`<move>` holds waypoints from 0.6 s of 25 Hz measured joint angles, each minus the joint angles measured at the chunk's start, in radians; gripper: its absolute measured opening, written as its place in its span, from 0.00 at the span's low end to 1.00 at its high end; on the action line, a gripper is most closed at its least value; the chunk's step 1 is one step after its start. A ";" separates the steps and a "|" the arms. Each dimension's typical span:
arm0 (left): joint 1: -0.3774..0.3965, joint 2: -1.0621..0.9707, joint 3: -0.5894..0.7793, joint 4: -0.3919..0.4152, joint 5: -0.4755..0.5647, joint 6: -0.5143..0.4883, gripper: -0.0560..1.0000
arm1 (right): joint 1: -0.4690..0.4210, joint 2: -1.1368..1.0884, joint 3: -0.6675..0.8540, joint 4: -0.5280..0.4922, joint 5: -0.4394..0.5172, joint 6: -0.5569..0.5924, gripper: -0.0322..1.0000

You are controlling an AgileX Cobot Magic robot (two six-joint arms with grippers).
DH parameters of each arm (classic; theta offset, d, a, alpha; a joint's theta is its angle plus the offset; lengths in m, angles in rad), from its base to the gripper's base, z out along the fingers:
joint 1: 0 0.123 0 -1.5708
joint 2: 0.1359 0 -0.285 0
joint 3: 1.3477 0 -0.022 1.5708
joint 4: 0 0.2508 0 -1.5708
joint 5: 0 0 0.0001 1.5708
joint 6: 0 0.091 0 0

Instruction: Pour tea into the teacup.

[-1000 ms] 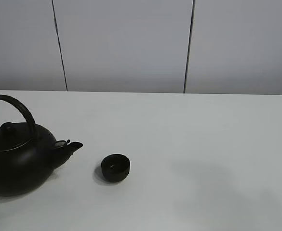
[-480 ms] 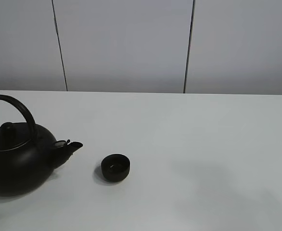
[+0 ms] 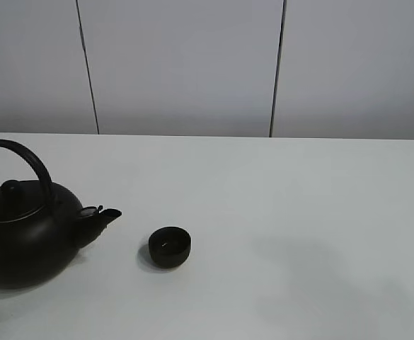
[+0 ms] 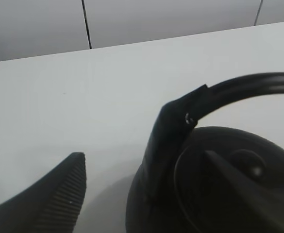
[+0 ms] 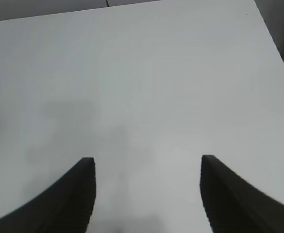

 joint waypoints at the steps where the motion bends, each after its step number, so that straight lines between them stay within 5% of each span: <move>1: 0.000 0.009 -0.007 0.000 0.000 0.000 0.50 | 0.000 0.000 0.000 0.000 0.000 0.000 0.45; 11: 0.000 0.033 -0.055 0.001 -0.007 0.000 0.49 | 0.000 0.000 0.000 0.000 0.000 0.000 0.45; 15: 0.000 0.034 -0.055 0.033 -0.007 0.000 0.35 | 0.000 0.000 0.000 0.000 0.000 0.000 0.45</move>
